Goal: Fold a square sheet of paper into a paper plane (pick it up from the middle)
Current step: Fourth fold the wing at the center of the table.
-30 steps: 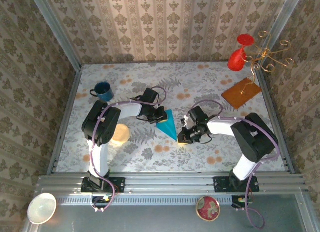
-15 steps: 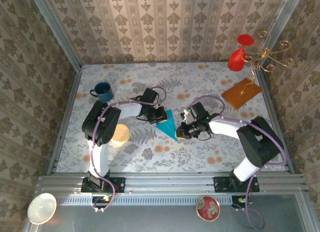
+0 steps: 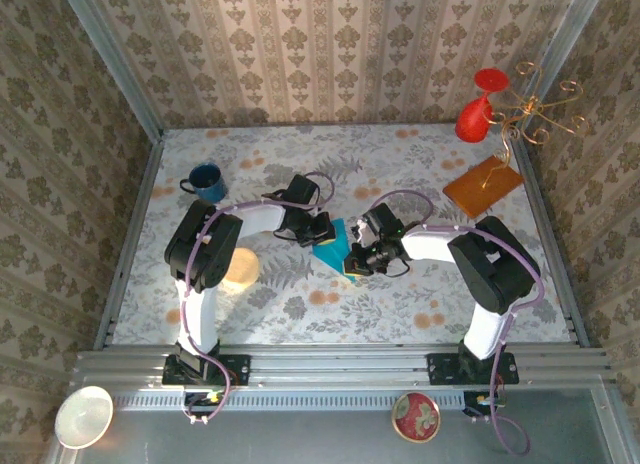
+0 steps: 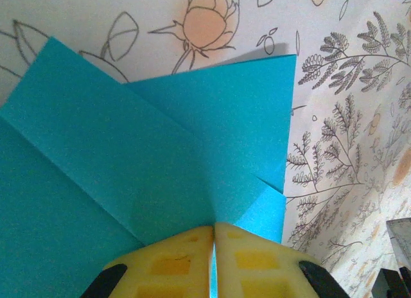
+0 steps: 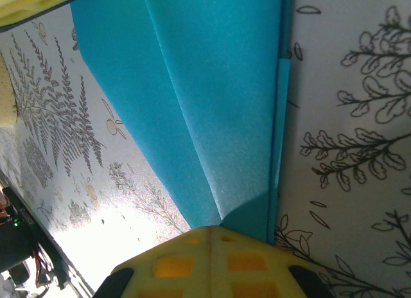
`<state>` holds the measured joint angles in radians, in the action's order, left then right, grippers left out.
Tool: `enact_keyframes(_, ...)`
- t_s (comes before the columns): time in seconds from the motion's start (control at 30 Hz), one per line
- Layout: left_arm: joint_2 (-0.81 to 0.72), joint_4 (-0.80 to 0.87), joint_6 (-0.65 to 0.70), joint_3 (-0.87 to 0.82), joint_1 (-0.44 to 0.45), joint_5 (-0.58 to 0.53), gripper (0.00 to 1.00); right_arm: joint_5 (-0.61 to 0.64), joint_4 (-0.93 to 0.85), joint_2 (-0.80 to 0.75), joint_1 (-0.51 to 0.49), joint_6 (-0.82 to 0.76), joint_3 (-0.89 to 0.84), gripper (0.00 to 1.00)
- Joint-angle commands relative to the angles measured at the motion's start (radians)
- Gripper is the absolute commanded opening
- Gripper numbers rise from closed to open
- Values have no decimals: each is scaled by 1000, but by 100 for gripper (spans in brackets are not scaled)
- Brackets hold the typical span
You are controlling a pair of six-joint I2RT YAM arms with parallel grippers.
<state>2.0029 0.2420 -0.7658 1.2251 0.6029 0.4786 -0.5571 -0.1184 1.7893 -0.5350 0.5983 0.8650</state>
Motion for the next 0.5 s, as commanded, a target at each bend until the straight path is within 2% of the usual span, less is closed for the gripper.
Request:
enact_keyframes(0.0,-17,53,44,7,1,-53,12,38,-38,42,6,-5,-16,5)
enact_keyframes(0.23,-170,-87,74,-83,38,-26,14,34,-67,77,17,-5,-35,5)
enact_keyframes(0.47,-164,-192,45,-171,68,27,12,22,-82,100,18,-2,-37,5)
